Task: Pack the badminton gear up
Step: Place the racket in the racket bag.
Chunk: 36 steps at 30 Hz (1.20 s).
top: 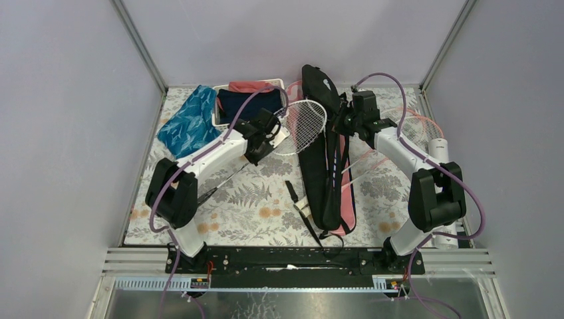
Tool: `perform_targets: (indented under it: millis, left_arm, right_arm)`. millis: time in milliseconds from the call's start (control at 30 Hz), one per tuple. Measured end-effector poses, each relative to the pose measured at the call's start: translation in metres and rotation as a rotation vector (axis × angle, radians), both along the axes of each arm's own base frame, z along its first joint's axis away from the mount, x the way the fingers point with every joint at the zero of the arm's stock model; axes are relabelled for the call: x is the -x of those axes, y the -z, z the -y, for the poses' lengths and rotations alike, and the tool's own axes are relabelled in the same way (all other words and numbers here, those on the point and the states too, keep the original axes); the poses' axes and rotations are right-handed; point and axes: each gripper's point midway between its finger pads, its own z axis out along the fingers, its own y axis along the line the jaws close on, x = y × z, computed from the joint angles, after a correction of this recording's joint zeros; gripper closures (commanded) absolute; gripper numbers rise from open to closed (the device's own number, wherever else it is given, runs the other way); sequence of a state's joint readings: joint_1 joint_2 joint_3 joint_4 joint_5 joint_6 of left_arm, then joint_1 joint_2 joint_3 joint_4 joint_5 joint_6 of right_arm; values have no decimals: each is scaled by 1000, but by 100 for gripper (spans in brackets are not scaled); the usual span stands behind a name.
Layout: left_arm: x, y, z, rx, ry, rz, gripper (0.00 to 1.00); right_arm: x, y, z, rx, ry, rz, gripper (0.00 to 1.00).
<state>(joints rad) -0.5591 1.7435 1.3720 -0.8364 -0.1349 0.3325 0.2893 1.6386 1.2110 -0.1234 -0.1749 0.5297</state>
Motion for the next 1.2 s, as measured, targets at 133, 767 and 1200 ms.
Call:
perform_targets:
  millis: [133, 767, 1200]
  left_arm:
    - [-3, -14, -4, 12, -13, 40, 100]
    - [-14, -22, -22, -137, -58, 156, 100]
    - [-9, 0, -9, -274, -3, 160, 100]
  right_arm:
    - [-1, 0, 1, 9, 1, 4, 100]
    - [-2, -3, 4, 46, -4, 0, 100]
    - [-2, 1, -6, 56, -29, -4, 100]
